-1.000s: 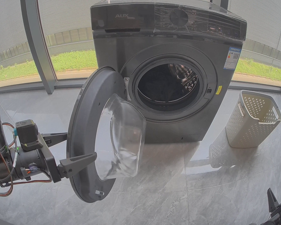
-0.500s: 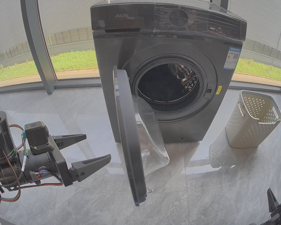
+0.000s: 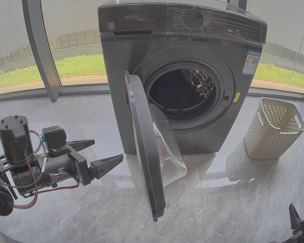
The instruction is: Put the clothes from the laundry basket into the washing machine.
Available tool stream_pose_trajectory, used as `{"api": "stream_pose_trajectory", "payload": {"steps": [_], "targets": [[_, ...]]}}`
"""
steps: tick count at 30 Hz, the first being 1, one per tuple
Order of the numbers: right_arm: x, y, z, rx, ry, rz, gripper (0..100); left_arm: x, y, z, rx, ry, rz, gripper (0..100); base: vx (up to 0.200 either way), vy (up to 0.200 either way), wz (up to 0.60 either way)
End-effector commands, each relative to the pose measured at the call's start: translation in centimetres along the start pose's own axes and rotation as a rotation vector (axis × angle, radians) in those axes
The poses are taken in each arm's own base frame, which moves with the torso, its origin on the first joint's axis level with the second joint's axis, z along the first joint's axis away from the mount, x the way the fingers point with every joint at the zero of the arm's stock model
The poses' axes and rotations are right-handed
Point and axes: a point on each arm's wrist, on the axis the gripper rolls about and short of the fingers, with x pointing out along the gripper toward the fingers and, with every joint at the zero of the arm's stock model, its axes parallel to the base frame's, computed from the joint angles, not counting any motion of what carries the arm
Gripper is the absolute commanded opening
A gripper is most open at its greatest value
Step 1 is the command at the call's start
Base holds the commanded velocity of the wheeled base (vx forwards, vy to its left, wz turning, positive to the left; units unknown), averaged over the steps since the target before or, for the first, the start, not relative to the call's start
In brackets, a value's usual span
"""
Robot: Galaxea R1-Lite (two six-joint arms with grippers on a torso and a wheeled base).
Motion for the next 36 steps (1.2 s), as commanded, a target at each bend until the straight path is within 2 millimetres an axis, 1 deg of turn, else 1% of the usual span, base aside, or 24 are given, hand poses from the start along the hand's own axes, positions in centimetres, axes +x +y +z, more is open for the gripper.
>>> {"api": "stream_pose_trajectory", "payload": {"steps": [1,5,7,9,14,16,18,20,21,22,24,25,26,27,28,30,32,34,35,36], "targets": [[0.1,0.0,-0.5,0.000,0.007,0.000,100,5.6,0.2,-0.2,0.000,0.012,-0.028,100,0.000,0.000,0.00],[0.1,0.0,-0.5,0.000,0.007,0.000,100,8.2,-0.6,-0.7,-0.001,0.004,-0.070,100,0.000,0.000,0.00],[0.1,0.0,-0.5,0.000,0.007,0.000,100,9.2,-1.1,-0.5,-0.029,-0.013,-0.066,100,0.000,0.000,0.00],[0.1,0.0,-0.5,0.000,0.007,0.000,100,9.7,-1.7,0.0,-0.069,-0.039,-0.067,100,0.000,0.000,0.00],[0.1,0.0,-0.5,0.000,0.007,0.002,100,9.9,-1.7,-0.2,-0.097,-0.073,-0.030,100,0.000,0.000,0.00],[0.1,0.0,-0.5,0.000,0.007,0.002,100,9.4,-1.6,-0.7,-0.096,-0.069,0.003,100,0.000,0.000,0.00],[0.1,0.0,-0.5,0.000,0.007,0.002,100,8.4,-1.6,-1.1,-0.090,-0.067,0.033,100,0.000,0.000,0.00],[0.1,0.0,-0.5,0.000,0.007,0.002,100,5.4,-1.7,-1.2,-0.064,-0.080,0.061,100,0.000,0.000,0.00],[0.1,0.0,-0.5,0.000,0.007,0.002,100,5.0,-1.6,-1.2,-0.061,-0.081,0.063,100,0.000,0.000,0.00],[0.1,0.0,-0.5,0.000,0.007,0.002,100,2.6,-1.7,-1.6,-0.028,-0.086,0.074,100,0.000,0.000,0.00],[0.1,0.0,-0.5,0.000,0.007,0.002,100,-0.5,-1.8,-1.8,0.011,-0.120,0.108,100,0.000,0.000,0.00],[0.1,0.0,-0.5,0.000,0.007,0.004,100,-1.9,-1.8,-2.0,0.027,-0.136,0.134,100,0.000,0.000,0.00],[0.1,0.0,-0.5,0.000,0.007,0.004,100,-2.6,-1.8,-2.2,0.035,-0.145,0.150,100,0.000,0.000,0.00],[0.1,0.0,-0.5,-0.001,0.011,0.002,100,-5.3,-1.7,-2.9,0.080,-0.176,0.207,100,0.000,0.000,0.00],[0.1,0.0,-0.5,0.000,0.007,0.002,100,-6.2,-1.6,-3.3,0.104,-0.184,0.227,100,0.000,0.000,0.00],[0.1,0.0,-0.5,0.002,0.007,0.000,100,-8.8,-1.7,-4.2,0.164,-0.225,0.258,100,0.000,0.000,0.00],[0.1,0.0,-0.5,0.000,0.008,-0.001,100,-11.0,-1.1,-5.4,0.192,-0.247,0.332,100,0.000,0.000,0.00],[0.1,0.0,-0.5,0.000,0.008,-0.001,100,-11.1,-1.0,-5.4,0.193,-0.249,0.339,100,0.000,0.000,0.00],[0.1,0.0,-0.5,-0.001,0.009,0.000,100,-13.0,-0.1,-6.4,0.200,-0.237,0.488,100,0.000,0.000,0.00],[0.0,0.0,-0.5,-0.001,0.012,0.004,100,-13.7,-0.2,-6.6,0.200,-0.253,0.516,100,0.000,0.000,0.00]]}}
